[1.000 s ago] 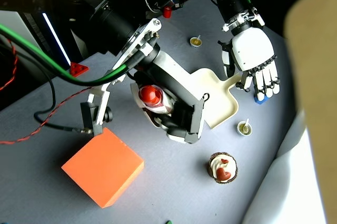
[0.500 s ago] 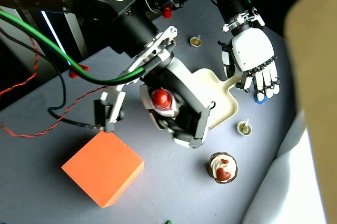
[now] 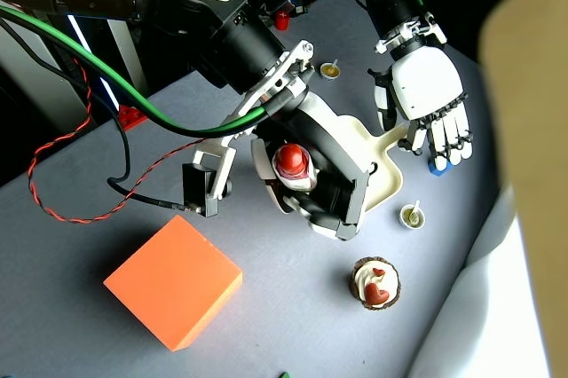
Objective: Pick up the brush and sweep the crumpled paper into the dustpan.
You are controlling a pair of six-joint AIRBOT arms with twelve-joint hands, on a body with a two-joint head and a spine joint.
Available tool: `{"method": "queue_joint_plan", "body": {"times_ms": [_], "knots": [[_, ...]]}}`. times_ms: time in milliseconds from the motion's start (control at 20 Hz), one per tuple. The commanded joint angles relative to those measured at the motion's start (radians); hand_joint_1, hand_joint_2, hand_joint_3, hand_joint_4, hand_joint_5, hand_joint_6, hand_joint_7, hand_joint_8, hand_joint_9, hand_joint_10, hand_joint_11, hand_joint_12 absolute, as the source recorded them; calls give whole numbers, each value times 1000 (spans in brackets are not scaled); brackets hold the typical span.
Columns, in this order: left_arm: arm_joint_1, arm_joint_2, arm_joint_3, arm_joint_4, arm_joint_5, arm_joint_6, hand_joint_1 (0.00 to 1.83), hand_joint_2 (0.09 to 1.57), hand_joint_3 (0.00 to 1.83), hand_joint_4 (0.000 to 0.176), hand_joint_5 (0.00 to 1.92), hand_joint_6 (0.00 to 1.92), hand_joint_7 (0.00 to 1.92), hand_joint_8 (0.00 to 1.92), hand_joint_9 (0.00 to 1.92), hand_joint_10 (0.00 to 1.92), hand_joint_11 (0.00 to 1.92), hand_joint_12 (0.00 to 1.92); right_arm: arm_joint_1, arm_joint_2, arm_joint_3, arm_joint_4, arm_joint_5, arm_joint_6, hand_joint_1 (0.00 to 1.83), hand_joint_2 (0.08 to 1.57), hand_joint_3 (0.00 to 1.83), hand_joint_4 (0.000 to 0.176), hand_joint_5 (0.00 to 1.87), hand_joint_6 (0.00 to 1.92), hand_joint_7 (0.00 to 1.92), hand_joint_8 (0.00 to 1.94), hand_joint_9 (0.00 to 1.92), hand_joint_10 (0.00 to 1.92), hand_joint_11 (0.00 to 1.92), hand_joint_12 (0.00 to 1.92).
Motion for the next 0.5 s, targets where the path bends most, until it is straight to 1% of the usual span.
{"method": "queue_joint_plan", "body": {"times_ms": [0, 50, 200, 250, 350, 400, 450], "knots": [[-9, 7, 8, 28, 76, 4, 1125, 1093, 1, 0, 1034, 891, 333, 2, 209, 3, 152, 7, 0, 0, 2, -75, 26, -20, 736, 1396, 0, 27, 1145, 1921, 1208, 1941, 1127, 1921, 953, 1921], [-9, 7, 8, 28, 76, 4, 1132, 1092, 0, 0, 1036, 886, 332, 1, 209, 2, 166, 13, -7, -2, 3, -75, 35, -23, 766, 1390, 0, 28, 1143, 1921, 1213, 1941, 1143, 1921, 967, 1921], [-9, 5, 8, 26, 78, 4, 1141, 1083, 0, 0, 1056, 852, 341, 2, 215, 2, 164, 11, -24, -20, 25, -78, 59, -23, 751, 1386, 0, 34, 1171, 1921, 1238, 1941, 1157, 1921, 946, 1921], [-9, 5, 8, 25, 78, 4, 1141, 1081, 0, 0, 1060, 846, 346, 4, 217, 2, 156, 7, -29, -31, 41, -94, 77, -11, 729, 1382, 0, 35, 1184, 1921, 1244, 1941, 1171, 1921, 984, 1921], [-9, 3, 10, 25, 80, 4, 1134, 1089, 1, 0, 1040, 879, 321, 1, 199, 0, 144, 4, -35, -49, 69, -162, 101, 46, 744, 1369, 0, 36, 1190, 1921, 1240, 1941, 1170, 1921, 1024, 1921], [-9, 3, 11, 26, 80, 4, 1134, 1090, 1, 0, 1038, 882, 321, 2, 197, 0, 146, 5, -36, -53, 75, -205, 119, 94, 744, 1371, 0, 36, 1186, 1921, 1241, 1941, 1171, 1921, 1020, 1921], [-9, 3, 11, 26, 80, 4, 1143, 1086, 0, 0, 1050, 862, 329, 3, 210, 3, 159, 10, -38, -54, 72, -252, 135, 143, 743, 1382, 2, 40, 1168, 1921, 1236, 1941, 1163, 1921, 958, 1921]]}}
